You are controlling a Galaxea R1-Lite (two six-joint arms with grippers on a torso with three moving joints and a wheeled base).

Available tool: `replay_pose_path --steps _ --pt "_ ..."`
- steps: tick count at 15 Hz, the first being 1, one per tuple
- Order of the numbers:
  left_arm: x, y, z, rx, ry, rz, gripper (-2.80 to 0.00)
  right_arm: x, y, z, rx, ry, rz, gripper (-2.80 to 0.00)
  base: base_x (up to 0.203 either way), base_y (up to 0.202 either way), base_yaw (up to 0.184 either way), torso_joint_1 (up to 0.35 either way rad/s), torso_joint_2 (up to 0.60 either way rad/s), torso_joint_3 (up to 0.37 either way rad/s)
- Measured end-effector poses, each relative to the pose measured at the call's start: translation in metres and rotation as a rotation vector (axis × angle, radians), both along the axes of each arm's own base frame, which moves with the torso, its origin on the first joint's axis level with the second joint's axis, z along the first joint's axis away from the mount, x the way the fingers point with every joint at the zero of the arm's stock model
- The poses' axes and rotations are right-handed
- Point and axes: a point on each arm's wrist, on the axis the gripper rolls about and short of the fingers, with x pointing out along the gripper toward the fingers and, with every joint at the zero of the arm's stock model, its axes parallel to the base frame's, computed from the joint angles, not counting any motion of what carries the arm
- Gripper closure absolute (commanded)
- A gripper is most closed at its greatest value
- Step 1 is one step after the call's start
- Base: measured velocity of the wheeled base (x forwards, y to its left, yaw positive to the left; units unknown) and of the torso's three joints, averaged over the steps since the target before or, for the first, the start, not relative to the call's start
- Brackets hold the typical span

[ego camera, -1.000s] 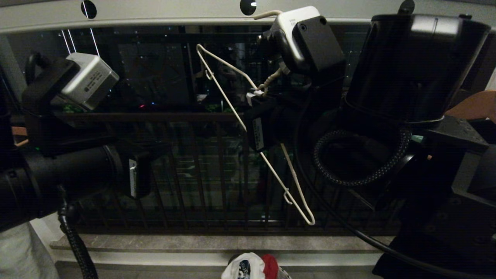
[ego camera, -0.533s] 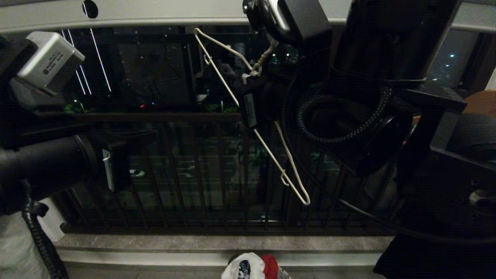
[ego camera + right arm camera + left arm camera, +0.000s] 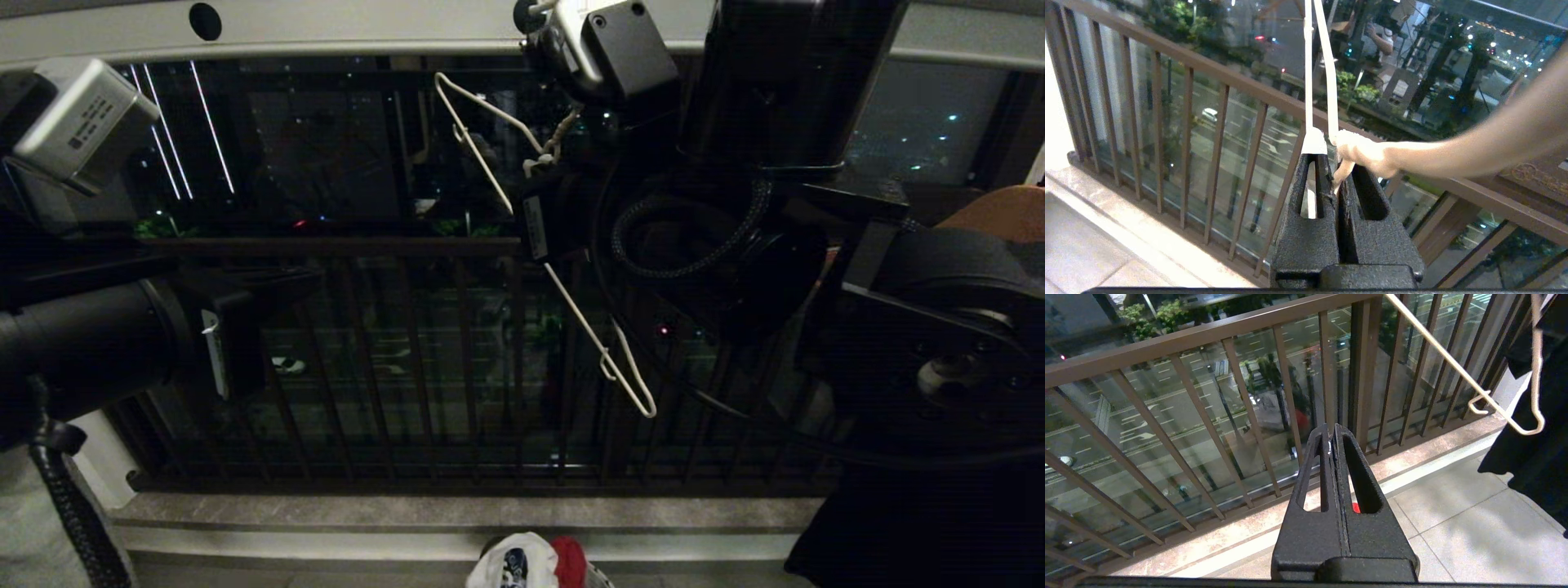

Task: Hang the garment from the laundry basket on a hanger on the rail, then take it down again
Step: Hang the clothes rack on the clothesline

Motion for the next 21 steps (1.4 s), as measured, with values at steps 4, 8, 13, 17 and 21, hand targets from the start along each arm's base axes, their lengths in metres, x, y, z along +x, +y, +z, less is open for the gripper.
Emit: replay_pose_path --steps 4,8,13,17,21 --pt "0.000 0.000 0.000 -0.001 -0.001 0.002 0.00 0.006 0.004 -0.003 -0.018 0.014 -0.002 0.00 0.000 0.000 0.000 0.000 0.00 0.000" --pt "0.000 0.000 0.000 0.000 -0.002 0.001 0.00 0.015 0.005 0.004 -0.024 0.020 -0.019 0.00 0.000 0.000 0.000 0.000 0.00 0.000" --pt "0.000 0.001 0.001 0.001 -0.005 0.001 0.00 0.020 0.009 0.004 -0.053 0.044 -0.021 0.00 0.000 0.000 0.000 0.000 0.00 0.000" --pt "-0.001 0.001 0.001 0.006 -0.010 0.000 0.00 0.022 0.012 0.007 -0.074 0.062 -0.020 0.00 0.000 0.000 0.000 0.000 0.00 0.000" --pt "-0.003 0.002 0.002 0.005 -0.015 0.000 0.00 0.024 0.014 0.008 -0.074 0.061 -0.021 -2.80 0.000 0.000 0.000 0.000 0.00 0.000"
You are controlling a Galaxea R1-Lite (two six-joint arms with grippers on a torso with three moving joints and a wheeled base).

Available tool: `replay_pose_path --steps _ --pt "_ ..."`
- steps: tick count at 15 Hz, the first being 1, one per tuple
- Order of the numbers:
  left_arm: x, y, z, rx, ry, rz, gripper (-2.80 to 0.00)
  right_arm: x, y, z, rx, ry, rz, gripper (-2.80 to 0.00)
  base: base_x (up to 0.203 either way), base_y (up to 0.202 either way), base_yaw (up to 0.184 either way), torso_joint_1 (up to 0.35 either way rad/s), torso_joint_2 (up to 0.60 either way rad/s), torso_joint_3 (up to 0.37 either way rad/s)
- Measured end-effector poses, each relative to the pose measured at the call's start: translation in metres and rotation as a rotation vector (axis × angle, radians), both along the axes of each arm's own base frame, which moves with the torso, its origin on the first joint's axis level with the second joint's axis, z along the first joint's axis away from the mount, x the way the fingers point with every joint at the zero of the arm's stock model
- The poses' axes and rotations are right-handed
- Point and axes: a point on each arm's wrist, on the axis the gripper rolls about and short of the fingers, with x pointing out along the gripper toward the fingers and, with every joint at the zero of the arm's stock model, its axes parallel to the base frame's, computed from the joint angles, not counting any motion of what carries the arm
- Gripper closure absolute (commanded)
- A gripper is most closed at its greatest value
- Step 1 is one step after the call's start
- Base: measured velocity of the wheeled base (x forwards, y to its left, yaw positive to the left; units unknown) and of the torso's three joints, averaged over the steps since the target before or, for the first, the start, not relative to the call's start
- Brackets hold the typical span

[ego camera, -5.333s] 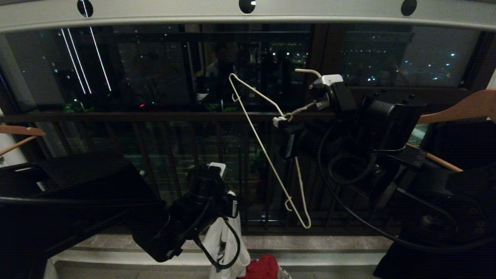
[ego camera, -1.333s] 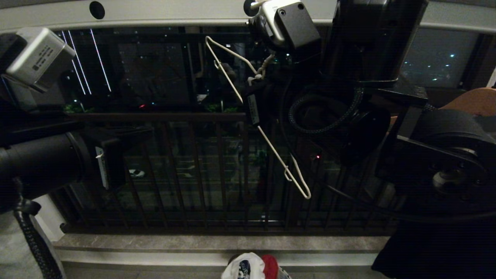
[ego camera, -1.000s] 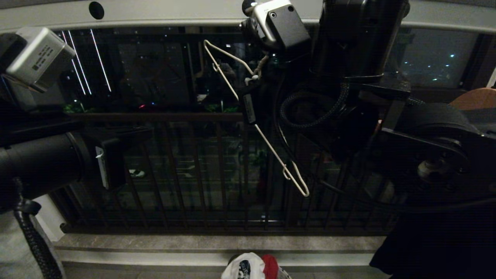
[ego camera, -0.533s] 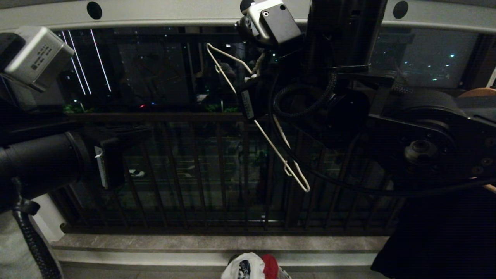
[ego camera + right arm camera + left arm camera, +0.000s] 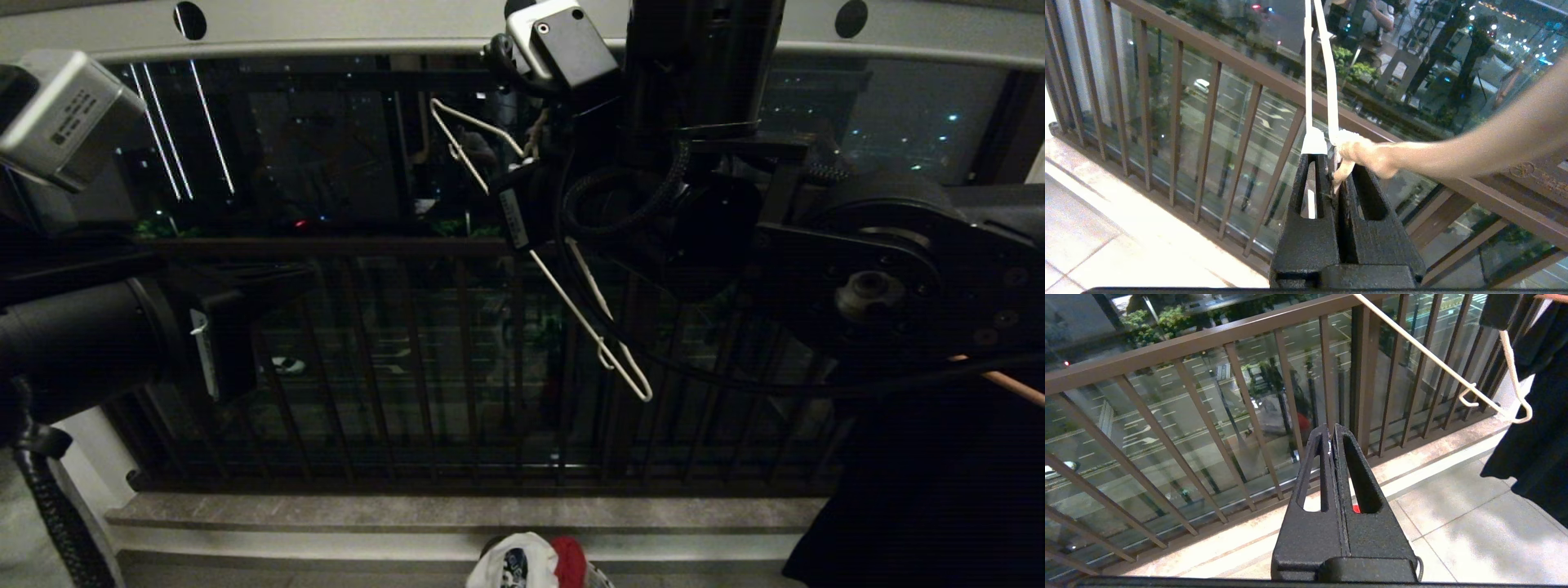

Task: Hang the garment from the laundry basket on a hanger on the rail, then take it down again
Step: Hang the clothes rack on the clothesline

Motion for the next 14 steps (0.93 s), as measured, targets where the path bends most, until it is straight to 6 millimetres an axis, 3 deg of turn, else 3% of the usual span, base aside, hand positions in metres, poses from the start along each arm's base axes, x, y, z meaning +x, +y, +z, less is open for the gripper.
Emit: replay_pose_path --steps 7,11,14 --pt "0.000 0.000 0.000 0.001 -0.002 0.000 0.00 -0.007 -0.001 0.005 0.012 -0.008 0.010 -2.80 0.000 0.000 0.000 0.000 0.00 0.000" --pt "0.001 -0.001 -0.001 0.005 0.003 0.000 0.00 -0.034 -0.009 0.014 0.023 -0.013 0.049 -2.80 0.000 0.000 0.000 0.000 0.00 0.000" --pt "0.004 -0.003 -0.004 0.013 0.016 0.000 0.00 -0.060 -0.027 0.018 0.018 -0.008 0.076 -2.80 0.000 0.000 0.000 0.000 0.00 0.000"
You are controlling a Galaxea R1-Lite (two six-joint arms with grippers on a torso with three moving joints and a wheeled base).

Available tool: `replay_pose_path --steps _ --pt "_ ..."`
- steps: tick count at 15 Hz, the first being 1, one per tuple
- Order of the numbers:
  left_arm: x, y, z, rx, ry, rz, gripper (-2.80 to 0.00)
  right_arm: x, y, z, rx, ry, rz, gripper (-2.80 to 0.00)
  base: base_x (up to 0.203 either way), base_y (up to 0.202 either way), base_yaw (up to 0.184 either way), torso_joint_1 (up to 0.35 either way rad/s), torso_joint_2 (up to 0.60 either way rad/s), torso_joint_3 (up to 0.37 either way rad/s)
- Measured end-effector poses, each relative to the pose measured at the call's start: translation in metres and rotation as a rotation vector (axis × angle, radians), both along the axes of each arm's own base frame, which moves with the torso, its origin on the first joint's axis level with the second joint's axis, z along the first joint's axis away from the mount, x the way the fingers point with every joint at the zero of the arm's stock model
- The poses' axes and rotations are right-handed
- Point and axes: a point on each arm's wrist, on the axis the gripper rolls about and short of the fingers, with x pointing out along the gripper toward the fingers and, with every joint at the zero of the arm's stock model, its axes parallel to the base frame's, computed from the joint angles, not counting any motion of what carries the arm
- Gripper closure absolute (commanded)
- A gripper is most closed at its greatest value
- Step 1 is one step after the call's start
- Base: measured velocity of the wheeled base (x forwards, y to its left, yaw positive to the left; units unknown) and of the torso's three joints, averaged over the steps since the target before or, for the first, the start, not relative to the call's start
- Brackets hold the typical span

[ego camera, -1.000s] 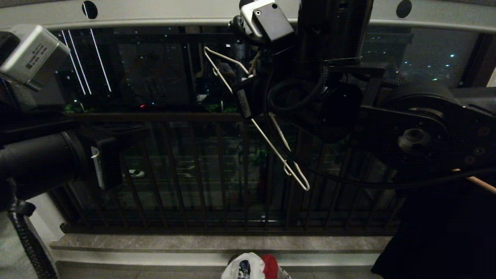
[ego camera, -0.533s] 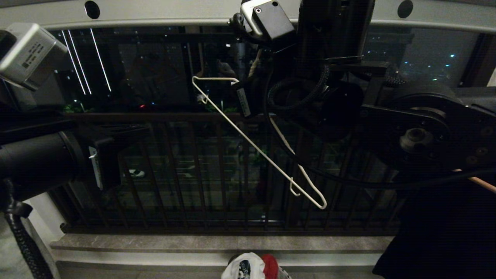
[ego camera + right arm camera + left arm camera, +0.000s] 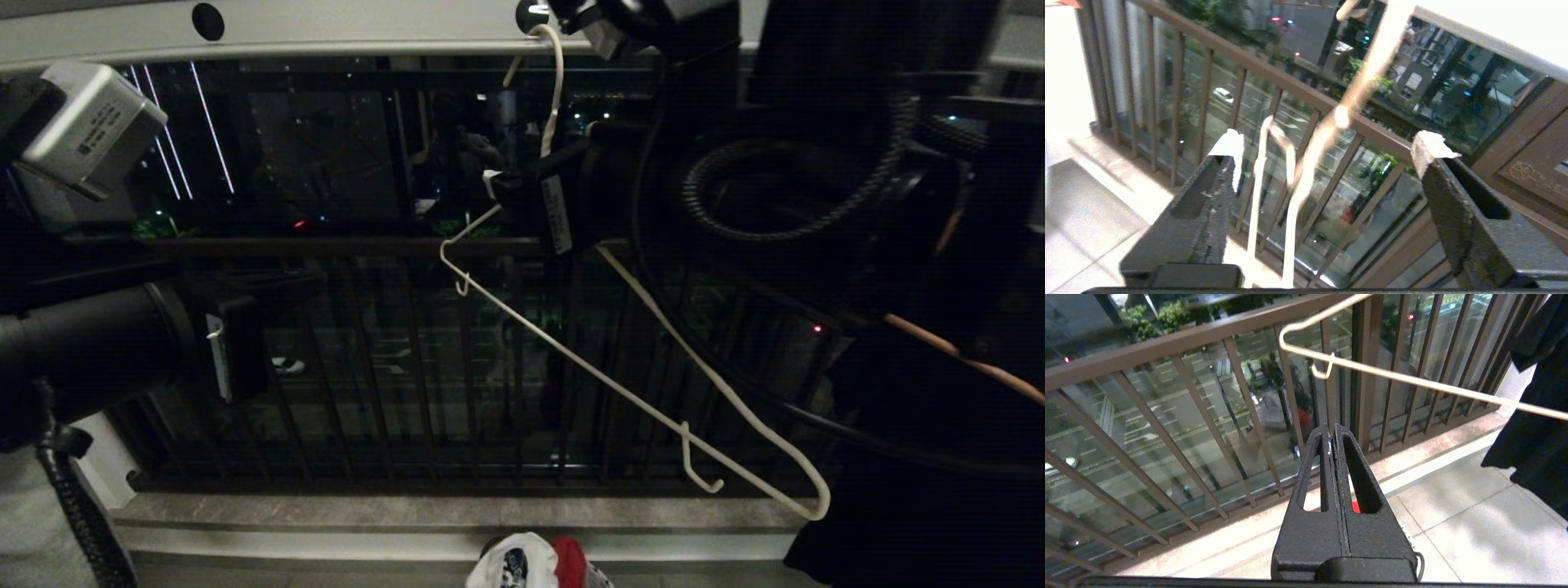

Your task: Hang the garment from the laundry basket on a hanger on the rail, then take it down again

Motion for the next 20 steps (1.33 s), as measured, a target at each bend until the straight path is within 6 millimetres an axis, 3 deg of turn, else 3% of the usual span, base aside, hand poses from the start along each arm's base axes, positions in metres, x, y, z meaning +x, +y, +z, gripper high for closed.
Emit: replay_pose_path --steps 5,6,10,14,20 --pt "0.005 -0.004 -0.005 0.015 0.020 0.000 0.00 -0.044 -0.052 0.009 0.026 -0.014 0.024 -2.80 0.000 0.000 0.000 0.000 0.00 0.000" --pt "0.007 -0.005 -0.006 0.019 0.027 0.001 0.00 -0.054 -0.066 0.011 0.034 -0.023 0.026 0.00 0.000 0.000 0.000 0.000 0.00 0.000" --pt "0.009 -0.007 -0.010 0.029 0.039 0.000 0.00 -0.078 -0.119 0.001 0.019 -0.027 -0.013 0.00 0.000 0.000 0.000 0.000 0.00 0.000" --pt "-0.010 0.007 -0.016 0.021 0.025 -0.001 0.00 -0.092 -0.164 -0.007 -0.008 -0.002 -0.129 0.00 0.000 0.000 0.000 0.000 0.00 0.000" --pt "-0.046 0.057 -0.040 -0.021 -0.004 0.204 0.00 -0.142 -0.234 -0.035 0.006 0.015 -0.363 0.00 0.000 0.000 0.000 0.000 0.00 0.000"
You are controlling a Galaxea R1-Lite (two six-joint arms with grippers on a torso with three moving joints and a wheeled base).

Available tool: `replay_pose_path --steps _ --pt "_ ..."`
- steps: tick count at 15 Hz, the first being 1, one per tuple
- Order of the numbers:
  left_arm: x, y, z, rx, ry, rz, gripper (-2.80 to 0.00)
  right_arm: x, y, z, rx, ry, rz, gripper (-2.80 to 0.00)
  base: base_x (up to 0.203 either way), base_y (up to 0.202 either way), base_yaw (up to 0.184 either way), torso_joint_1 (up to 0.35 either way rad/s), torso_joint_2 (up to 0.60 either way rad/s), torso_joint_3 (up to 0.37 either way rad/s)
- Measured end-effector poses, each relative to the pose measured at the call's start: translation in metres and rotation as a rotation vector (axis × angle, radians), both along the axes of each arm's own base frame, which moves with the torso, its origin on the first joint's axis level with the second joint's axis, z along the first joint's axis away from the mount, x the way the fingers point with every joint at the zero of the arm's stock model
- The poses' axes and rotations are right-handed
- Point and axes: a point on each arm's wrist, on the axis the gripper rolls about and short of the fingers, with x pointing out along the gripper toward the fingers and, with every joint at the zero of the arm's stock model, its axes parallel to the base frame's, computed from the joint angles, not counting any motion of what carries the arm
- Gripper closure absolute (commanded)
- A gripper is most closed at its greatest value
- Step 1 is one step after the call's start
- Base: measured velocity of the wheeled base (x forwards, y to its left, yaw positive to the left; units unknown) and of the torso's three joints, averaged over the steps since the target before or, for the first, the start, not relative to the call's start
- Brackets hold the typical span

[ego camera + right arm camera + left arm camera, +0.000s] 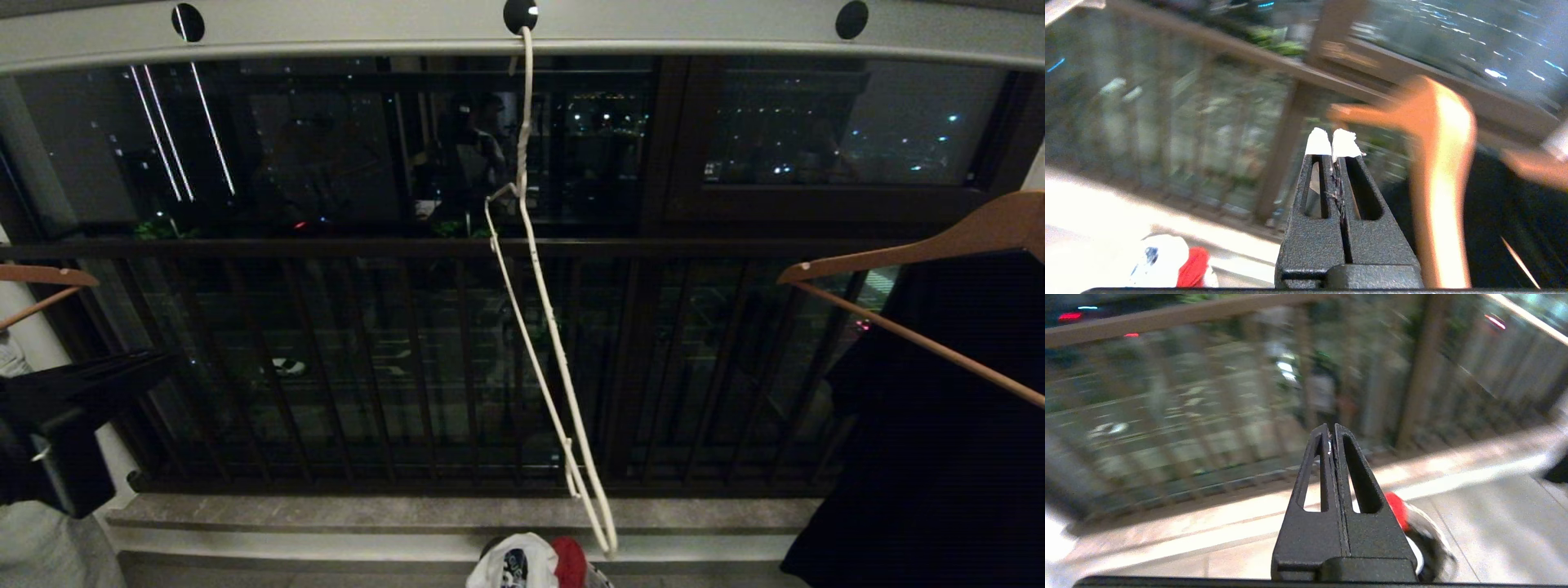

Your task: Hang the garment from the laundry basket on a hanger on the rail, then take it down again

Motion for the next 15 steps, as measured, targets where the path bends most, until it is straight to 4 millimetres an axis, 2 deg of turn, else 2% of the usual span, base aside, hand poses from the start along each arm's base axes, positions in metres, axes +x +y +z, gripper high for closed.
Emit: replay_pose_path --steps 4,8,10,12,15 --pt "-0.041 0.028 -0.007 -0.041 -0.111 0.172 0.00 -0.041 -0.027 -0.012 0.091 -0.094 -0.227 0.00 0.000 0.000 0.000 0.000 0.00 0.000" --pt "-0.084 0.040 -0.031 -0.028 -0.212 0.333 0.00 -0.082 -0.035 -0.019 0.050 -0.201 -0.423 0.00 0.000 0.000 0.000 0.000 0.00 0.000" --pt "-0.102 0.041 -0.056 -0.004 -0.218 0.363 0.00 -0.101 -0.034 -0.030 0.037 -0.194 -0.472 0.00 0.000 0.000 0.000 0.000 0.00 0.000" --pt "-0.112 0.041 -0.089 0.025 -0.193 0.377 0.00 -0.113 -0.033 -0.049 0.021 -0.146 -0.512 0.00 0.000 0.000 0.000 0.000 0.00 0.000" --pt "-0.117 0.040 -0.139 0.052 -0.168 0.358 0.00 -0.113 -0.031 -0.083 0.041 -0.092 -0.530 0.00 0.000 0.000 0.000 0.000 0.00 0.000"
